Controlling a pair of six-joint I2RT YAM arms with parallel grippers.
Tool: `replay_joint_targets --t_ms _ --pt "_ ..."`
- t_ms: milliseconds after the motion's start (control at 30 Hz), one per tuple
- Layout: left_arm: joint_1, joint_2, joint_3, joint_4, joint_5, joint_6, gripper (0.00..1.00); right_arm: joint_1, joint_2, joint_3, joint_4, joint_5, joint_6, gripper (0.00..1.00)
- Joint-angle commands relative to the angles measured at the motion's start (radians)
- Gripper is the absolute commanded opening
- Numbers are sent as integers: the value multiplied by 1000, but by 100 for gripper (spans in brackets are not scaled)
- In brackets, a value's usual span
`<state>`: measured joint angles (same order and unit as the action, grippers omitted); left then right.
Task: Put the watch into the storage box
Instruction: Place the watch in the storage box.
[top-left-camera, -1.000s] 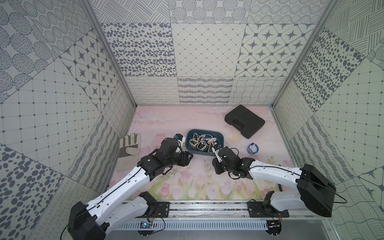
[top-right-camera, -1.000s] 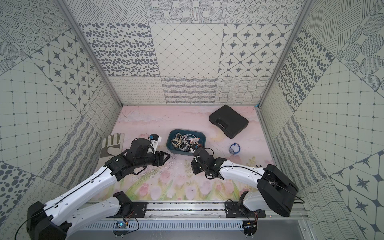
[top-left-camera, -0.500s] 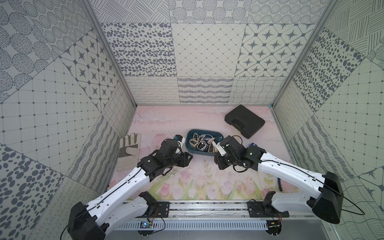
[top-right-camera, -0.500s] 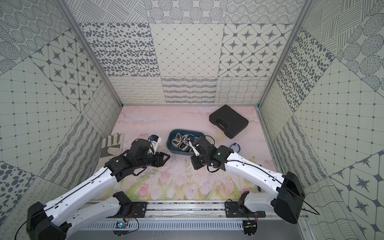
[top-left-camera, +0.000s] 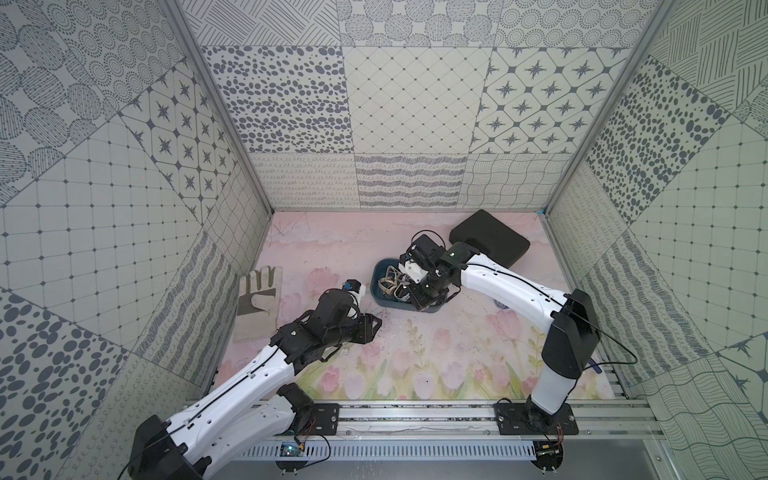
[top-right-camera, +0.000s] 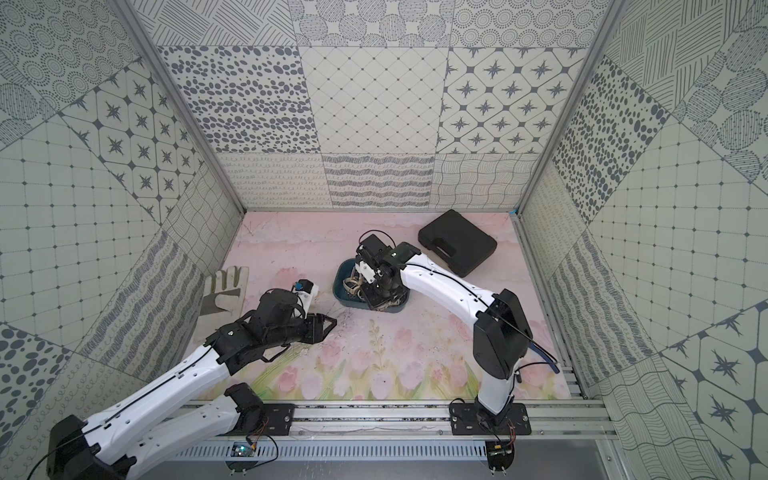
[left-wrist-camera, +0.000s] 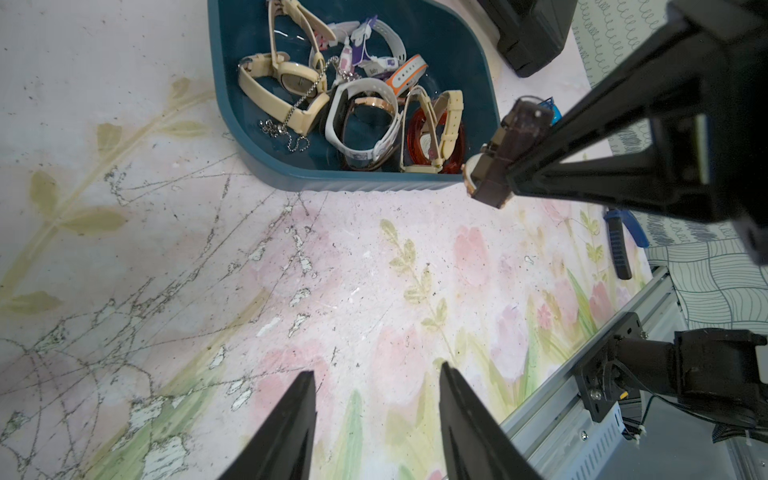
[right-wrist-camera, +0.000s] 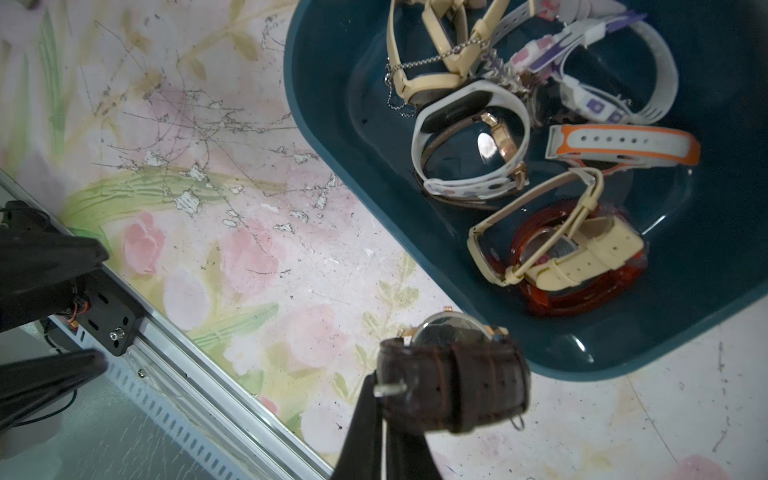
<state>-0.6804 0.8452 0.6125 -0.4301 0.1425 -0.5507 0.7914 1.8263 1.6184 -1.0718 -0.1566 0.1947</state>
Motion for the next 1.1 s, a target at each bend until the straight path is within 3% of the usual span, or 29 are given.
replay_joint_targets --t_ms 0,167,700,1067 --pt "-7 -27 -25 17 -2 -26 52 -24 80 114 -93 -25 -53 0" --pt "-8 -41 -36 24 0 -26 52 -38 195 261 -180 -16 -83 0" --pt "-14 -28 -53 52 35 -25 51 -99 451 496 -433 -48 -176 0" --pt "-16 -25 -51 56 36 -22 51 -118 535 541 -437 -54 -170 0"
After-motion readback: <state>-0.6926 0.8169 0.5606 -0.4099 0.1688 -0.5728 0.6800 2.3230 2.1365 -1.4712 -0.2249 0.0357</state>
